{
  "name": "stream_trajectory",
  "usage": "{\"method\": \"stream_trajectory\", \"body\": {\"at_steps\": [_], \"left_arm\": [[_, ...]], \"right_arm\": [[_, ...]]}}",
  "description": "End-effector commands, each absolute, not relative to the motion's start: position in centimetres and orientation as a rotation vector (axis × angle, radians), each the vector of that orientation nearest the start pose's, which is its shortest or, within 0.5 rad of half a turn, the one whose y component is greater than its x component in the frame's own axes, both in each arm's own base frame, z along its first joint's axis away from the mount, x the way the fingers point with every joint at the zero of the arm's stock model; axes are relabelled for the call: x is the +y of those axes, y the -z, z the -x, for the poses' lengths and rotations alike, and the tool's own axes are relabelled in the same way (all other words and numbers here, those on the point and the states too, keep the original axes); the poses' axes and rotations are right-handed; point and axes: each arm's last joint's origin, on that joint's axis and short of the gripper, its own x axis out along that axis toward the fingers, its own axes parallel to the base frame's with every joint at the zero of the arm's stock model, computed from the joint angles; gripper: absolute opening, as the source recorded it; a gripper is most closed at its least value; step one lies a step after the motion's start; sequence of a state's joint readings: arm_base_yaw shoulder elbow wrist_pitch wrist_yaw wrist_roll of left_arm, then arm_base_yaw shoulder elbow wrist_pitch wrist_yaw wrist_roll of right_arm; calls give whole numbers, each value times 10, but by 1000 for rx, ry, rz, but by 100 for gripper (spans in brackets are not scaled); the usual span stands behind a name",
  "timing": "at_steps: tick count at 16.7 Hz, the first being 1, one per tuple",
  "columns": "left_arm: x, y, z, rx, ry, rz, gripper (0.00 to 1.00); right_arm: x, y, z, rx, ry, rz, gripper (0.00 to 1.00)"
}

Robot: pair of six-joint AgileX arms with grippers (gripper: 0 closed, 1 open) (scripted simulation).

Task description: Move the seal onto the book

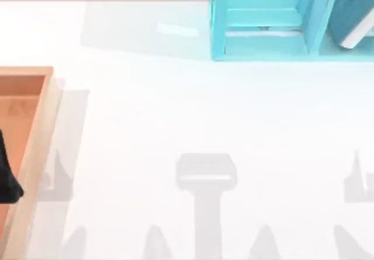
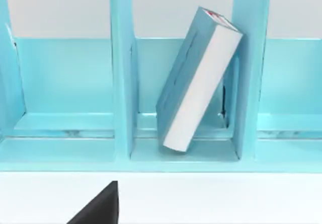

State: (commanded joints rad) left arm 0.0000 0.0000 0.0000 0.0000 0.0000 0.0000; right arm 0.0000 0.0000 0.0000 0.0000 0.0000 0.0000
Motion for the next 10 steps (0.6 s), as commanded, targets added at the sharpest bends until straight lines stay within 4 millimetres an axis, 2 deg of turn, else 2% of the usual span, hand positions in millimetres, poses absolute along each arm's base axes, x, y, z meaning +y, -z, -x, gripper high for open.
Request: {"method": "stream_trajectory", "body": {"at_steps": [5, 10], "left_arm": [[-1, -160, -106, 0, 0, 0, 100], [-1, -160, -106, 0, 0, 0, 100]], "right_arm": [[-2, -166, -108, 4, 1, -12, 100], [-2, -194, -129, 20, -10, -61, 100]]}}
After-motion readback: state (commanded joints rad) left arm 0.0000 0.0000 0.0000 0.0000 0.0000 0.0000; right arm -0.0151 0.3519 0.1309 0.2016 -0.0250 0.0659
